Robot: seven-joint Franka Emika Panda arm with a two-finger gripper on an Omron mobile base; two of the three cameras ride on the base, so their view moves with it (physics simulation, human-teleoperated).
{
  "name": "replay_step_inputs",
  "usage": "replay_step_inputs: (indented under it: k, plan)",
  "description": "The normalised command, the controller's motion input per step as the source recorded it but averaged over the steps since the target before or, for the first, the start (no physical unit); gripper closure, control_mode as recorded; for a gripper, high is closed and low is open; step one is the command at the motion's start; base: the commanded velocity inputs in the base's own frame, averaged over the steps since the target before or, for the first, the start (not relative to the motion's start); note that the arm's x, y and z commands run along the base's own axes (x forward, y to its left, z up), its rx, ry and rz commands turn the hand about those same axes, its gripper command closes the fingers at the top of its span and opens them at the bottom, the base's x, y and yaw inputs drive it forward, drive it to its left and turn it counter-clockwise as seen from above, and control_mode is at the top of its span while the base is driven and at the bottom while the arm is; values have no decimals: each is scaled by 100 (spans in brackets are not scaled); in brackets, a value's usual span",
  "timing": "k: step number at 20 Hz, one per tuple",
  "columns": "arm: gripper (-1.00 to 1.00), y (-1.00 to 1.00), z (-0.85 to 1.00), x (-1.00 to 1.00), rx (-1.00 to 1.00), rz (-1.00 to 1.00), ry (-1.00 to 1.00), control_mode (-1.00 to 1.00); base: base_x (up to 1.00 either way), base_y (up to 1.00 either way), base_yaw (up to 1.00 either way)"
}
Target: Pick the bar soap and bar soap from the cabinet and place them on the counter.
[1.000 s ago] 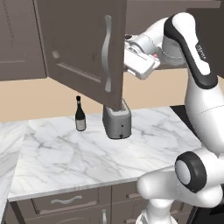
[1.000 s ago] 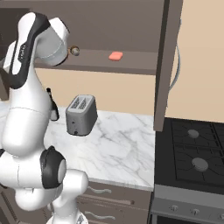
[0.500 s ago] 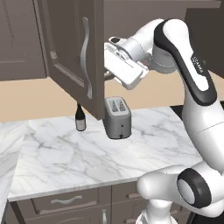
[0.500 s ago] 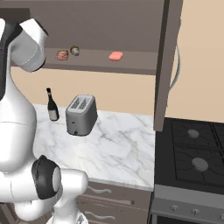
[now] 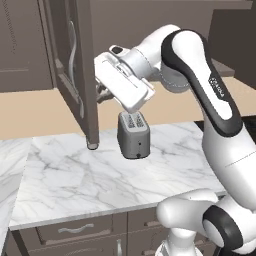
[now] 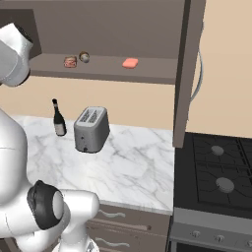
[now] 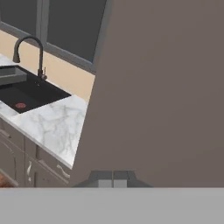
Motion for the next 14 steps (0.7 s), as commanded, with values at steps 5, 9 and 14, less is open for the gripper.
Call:
replay_step_inputs:
  k: [5,9,14]
  plan:
    - [100,25,-4,-3,0,-2,-1,-100,0,0,0]
    - [100,13,-7,0,0,-5,0,-100,0,0,0]
    - [100,-12,-1,-1,0,-3,0,-100,0,0,0]
